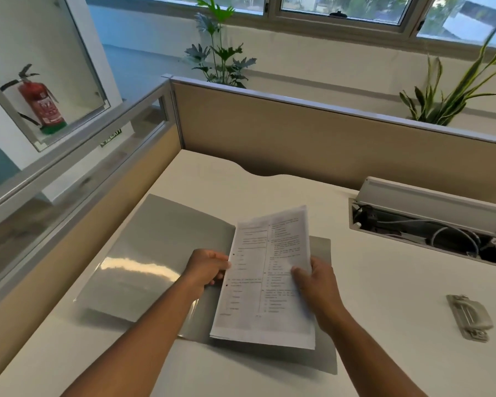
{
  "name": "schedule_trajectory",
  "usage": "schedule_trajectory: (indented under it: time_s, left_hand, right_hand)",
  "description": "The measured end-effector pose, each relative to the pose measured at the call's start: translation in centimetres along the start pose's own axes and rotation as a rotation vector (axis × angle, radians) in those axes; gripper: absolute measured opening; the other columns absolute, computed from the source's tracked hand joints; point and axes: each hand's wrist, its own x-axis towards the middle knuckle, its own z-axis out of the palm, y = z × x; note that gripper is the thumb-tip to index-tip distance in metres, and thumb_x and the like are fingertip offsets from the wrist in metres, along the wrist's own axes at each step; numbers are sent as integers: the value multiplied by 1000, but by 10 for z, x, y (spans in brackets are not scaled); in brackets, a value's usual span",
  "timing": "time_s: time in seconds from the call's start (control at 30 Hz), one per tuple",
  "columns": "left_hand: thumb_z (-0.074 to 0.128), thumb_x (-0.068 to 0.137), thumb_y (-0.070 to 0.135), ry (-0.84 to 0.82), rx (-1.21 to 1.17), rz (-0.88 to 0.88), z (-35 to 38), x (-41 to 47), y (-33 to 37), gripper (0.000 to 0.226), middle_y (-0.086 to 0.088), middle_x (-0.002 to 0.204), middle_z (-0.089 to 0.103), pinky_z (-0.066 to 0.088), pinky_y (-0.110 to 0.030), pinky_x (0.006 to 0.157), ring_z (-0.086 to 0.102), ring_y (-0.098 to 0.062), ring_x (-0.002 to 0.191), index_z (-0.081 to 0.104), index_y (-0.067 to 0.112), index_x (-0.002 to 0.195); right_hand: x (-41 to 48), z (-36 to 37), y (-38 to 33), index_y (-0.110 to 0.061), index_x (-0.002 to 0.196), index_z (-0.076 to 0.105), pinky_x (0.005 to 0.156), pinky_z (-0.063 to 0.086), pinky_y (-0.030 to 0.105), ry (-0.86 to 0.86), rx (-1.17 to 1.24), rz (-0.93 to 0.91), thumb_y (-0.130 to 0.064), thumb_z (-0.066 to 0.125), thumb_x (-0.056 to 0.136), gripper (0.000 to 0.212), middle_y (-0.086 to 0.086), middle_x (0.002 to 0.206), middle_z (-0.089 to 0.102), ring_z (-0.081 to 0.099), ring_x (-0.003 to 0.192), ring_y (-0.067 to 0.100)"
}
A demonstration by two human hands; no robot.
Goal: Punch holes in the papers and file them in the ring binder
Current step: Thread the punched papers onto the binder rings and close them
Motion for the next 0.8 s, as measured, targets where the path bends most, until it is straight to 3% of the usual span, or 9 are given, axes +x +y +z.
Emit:
schedule_trajectory:
  time_s: [0.2,0.33,0.8]
  left_hand:
    - [78,90,7,-5,40,1,6,14,-8,6,-6,75,73,39,-20,40,55,-13,53,78,4,96]
    - [77,92,10,-22,43,1,9,17,-11,4,-11,87,80,41,-20,42,60,-14,58,78,7,94]
    - [74,94,6,-85,25,22,10,21,-18,8,-11,91,82,44,-24,49,60,-13,59,78,8,101]
  right_hand:
    - [-3,1,0,-23,106,62,59,63,25,22,-8,-5,-15,60,102,9,-3,101,74,77,82,19]
    - [-3,-1,-1,-23,106,62,66,66,32,38,-28,-11,-16,61,102,8,-2,103,73,76,85,20]
    - [-9,3,-12,-23,108,62,72,67,37,51,-75,-49,-20,61,102,8,-3,106,72,75,87,19]
